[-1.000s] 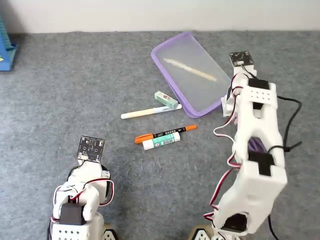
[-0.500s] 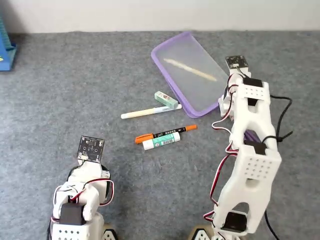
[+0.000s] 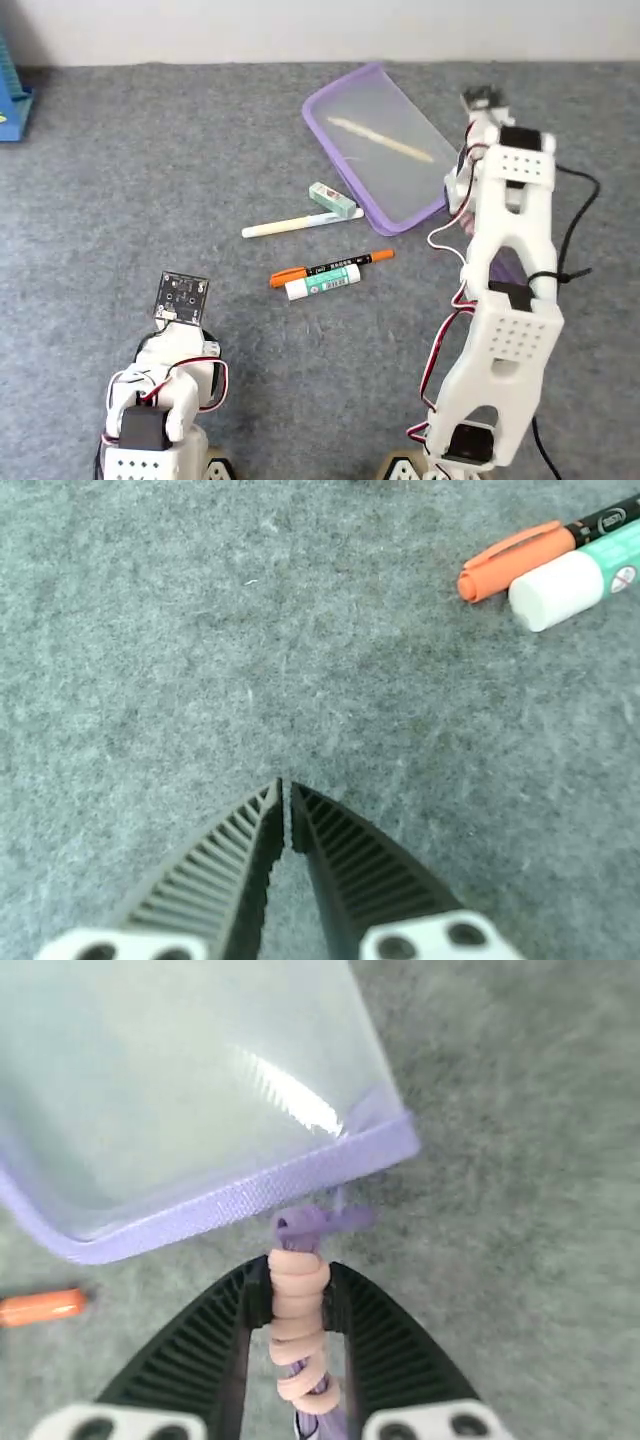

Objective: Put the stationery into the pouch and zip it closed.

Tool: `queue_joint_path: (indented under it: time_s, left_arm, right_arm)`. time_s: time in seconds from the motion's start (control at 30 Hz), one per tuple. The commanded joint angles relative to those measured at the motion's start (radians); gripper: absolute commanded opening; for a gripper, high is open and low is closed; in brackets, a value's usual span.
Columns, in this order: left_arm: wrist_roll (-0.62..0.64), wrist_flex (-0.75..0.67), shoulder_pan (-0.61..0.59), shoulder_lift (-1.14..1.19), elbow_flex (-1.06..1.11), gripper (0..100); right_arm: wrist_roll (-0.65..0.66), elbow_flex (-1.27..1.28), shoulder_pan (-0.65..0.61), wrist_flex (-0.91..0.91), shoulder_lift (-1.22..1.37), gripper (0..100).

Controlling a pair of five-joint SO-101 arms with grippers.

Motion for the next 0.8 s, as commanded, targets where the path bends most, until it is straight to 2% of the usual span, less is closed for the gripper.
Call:
queue_joint_path:
  time_s: [0.0,0.13,0.33,0.5,0.77]
  left_arm:
    - [-0.011,-0.020,0.000,-0.014,-0.007,2]
    - [-0.011,-0.020,0.000,-0.014,-0.007,2]
    - [-0.011,-0.020,0.000,-0.014,-0.007,2]
    - [-0.011,-0.020,0.000,-0.014,-0.007,2]
    - [-0.011,-0.020,0.000,-0.014,-0.007,2]
  right_arm:
    - [0.011,-0.112,-0.027,0.082,-0.159,0.8]
    - [0.012,-0.169,-0.071,0.127,-0.277,0.8]
    - [0.117,-0.176,-0.206,0.136,-0.467,0.8]
    - [0.183,-0.176,-0.377,0.139,-0.578,0.8]
    - [0.279,-0.176,-0.679,0.251,-0.610,0.8]
